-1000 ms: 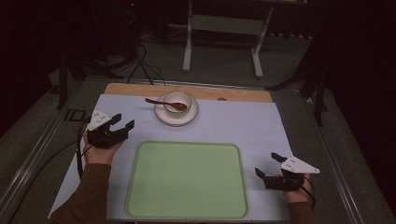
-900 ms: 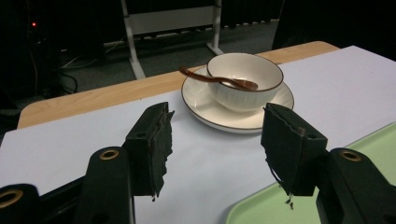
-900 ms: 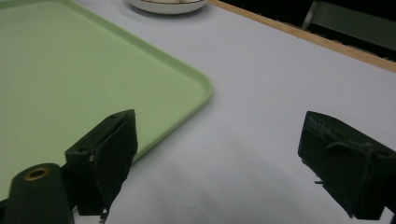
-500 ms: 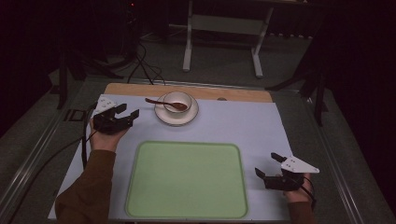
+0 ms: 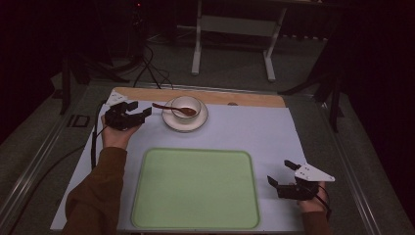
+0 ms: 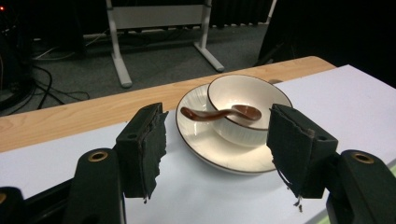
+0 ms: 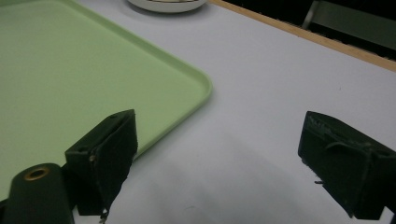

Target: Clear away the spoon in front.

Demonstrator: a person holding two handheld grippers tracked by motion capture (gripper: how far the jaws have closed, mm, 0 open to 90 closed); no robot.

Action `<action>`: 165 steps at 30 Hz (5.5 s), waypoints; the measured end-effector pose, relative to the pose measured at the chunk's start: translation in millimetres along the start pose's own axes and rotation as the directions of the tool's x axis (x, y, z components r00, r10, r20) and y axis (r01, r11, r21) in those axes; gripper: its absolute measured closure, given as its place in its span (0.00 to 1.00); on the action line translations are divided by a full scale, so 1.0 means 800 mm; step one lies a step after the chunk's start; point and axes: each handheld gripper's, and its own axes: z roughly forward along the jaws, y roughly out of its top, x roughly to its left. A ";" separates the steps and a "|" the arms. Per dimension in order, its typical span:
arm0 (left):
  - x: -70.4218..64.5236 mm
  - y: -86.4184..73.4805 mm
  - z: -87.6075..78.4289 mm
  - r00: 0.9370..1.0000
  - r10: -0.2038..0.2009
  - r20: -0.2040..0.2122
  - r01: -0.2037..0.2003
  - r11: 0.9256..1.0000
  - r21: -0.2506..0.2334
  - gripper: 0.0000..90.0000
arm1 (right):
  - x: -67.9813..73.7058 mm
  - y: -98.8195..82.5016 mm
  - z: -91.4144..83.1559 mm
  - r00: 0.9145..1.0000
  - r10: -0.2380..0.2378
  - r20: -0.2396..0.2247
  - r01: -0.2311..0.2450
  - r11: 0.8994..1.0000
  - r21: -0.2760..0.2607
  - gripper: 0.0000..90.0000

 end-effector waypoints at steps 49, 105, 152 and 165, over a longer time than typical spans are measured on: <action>-0.006 -0.003 0.071 0.998 0.041 0.052 -0.047 0.992 0.116 0.93 | -0.003 -0.001 -0.001 1.000 -0.005 0.021 0.004 1.000 0.017 0.13; 0.003 -0.015 -0.083 0.997 0.058 0.052 -0.057 0.998 -0.021 0.93 | -0.002 -0.001 0.000 1.000 0.000 0.018 0.000 1.000 0.016 0.13; 0.007 -0.086 -0.089 0.968 -0.248 -0.029 0.249 0.968 0.019 0.89 | -0.002 -0.002 0.000 1.000 -0.002 0.018 0.002 1.000 0.024 0.13; 0.020 -0.065 -0.036 0.961 -0.260 -0.096 0.262 0.965 0.014 0.89 | -0.002 -0.002 0.000 1.000 -0.001 0.019 0.001 1.000 0.025 0.13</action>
